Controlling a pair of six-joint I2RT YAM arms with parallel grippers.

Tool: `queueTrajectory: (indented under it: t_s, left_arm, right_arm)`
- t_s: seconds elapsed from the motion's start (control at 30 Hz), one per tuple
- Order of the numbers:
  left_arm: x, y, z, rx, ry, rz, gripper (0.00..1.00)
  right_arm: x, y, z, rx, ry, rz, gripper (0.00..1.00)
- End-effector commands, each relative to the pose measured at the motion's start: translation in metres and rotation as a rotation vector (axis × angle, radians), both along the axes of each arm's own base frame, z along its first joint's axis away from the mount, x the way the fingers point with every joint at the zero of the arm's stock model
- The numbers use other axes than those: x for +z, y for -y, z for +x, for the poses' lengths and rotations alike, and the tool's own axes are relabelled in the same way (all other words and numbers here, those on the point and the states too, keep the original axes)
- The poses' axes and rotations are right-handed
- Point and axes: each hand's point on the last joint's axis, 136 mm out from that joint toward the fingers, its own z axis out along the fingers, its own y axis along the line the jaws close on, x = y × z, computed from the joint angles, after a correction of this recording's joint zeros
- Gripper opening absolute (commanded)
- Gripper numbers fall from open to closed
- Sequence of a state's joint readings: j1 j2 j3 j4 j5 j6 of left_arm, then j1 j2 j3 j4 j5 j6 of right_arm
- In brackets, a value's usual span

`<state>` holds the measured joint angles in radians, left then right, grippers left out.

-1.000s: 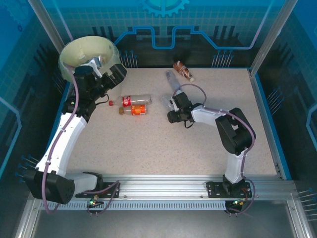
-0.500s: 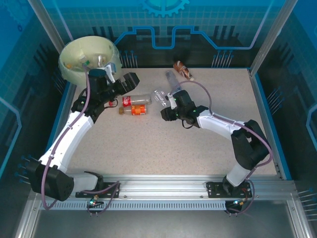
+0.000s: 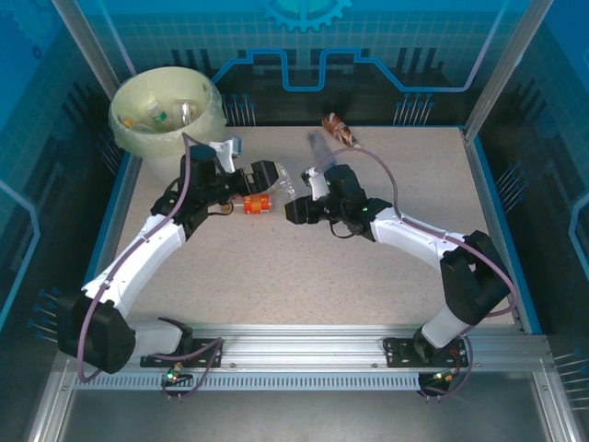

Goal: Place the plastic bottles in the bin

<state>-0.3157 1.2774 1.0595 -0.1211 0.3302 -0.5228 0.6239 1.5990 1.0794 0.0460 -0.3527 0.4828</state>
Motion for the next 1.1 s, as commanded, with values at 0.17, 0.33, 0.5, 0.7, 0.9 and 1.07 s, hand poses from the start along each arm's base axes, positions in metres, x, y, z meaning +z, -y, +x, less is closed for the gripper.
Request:
queueTrajectory:
  t_s: [0.17, 0.33, 0.5, 0.7, 0.9, 1.07]
  left_arm:
    - [0.003, 0.017, -0.001, -0.087, 0.074, 0.005, 0.99]
    - [0.004, 0.022, -0.001, -0.114, 0.083, -0.006, 0.97]
    - [0.008, 0.029, -0.004, -0.159, 0.095, -0.047, 0.84]
    - [0.006, 0.025, -0.003, -0.132, 0.104, -0.038, 0.62]
    - [0.006, 0.014, 0.004, -0.049, 0.105, -0.021, 0.58]
    - [0.005, -0.004, 0.013, 0.072, 0.105, 0.012, 0.57]
  right_arm:
    - [0.050, -0.032, -0.031, 0.197, -0.047, 0.177, 0.47]
    - [0.060, -0.039, -0.041, 0.242, -0.044, 0.202, 0.48]
    - [0.065, -0.041, -0.043, 0.245, -0.032, 0.212, 0.49]
    - [0.068, -0.041, -0.042, 0.239, -0.017, 0.212, 0.53]
    - [0.065, -0.035, -0.036, 0.187, -0.004, 0.188, 0.80]
    - [0.064, -0.023, -0.030, 0.113, 0.036, 0.158, 0.98]
